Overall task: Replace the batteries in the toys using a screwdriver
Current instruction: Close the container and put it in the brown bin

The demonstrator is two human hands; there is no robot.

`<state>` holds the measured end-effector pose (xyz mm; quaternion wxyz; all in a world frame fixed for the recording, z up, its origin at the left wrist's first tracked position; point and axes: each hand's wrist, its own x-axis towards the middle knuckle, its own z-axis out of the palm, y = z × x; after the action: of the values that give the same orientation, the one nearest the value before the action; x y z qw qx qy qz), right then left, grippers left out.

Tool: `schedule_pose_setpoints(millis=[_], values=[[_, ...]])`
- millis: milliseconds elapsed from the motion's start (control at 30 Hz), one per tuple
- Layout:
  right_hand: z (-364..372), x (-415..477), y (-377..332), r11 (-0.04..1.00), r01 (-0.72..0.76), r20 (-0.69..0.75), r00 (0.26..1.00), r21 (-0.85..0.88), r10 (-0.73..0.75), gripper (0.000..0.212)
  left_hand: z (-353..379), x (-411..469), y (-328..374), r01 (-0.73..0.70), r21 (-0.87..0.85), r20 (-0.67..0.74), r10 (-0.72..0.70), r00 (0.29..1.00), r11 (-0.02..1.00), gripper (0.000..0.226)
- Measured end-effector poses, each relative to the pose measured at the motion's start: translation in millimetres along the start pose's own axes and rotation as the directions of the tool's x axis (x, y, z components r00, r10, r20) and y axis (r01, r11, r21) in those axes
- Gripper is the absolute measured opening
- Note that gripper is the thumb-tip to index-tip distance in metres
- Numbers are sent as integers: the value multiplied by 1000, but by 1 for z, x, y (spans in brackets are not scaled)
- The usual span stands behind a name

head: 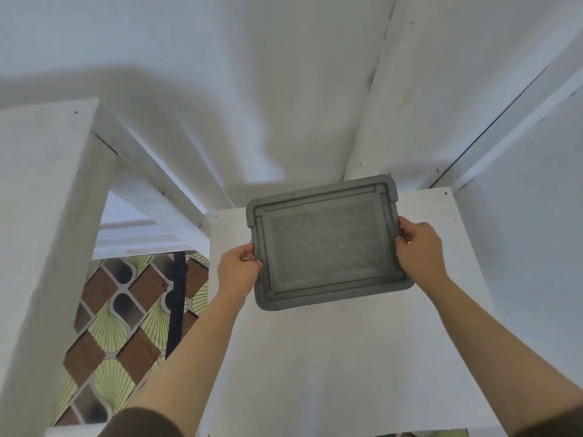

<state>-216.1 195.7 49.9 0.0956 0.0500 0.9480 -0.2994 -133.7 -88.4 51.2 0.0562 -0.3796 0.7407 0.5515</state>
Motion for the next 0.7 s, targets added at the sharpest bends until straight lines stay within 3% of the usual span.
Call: schedule_pose_setpoints(millis=[100,300,467,600,700], values=[[8,8,2,997,-7,41,999,-79,11,40,4,6,-6,24,53,14,-25,1000,998,46],[13,9,10,997,-45,166,985,-63,55,53,1,13,-9,0,191,-11,3,1000,982,38],[18,-2,11,993,-114,140,983,-9,115,55,3,10,-13,-37,232,-34,46,998,972,31],[18,-4,15,982,-166,168,974,87,150,60,8,6,-16,15,153,-91,-1,996,988,34],[13,-2,17,925,-298,185,948,235,259,62,11,6,-13,221,-64,-47,-224,973,973,53]])
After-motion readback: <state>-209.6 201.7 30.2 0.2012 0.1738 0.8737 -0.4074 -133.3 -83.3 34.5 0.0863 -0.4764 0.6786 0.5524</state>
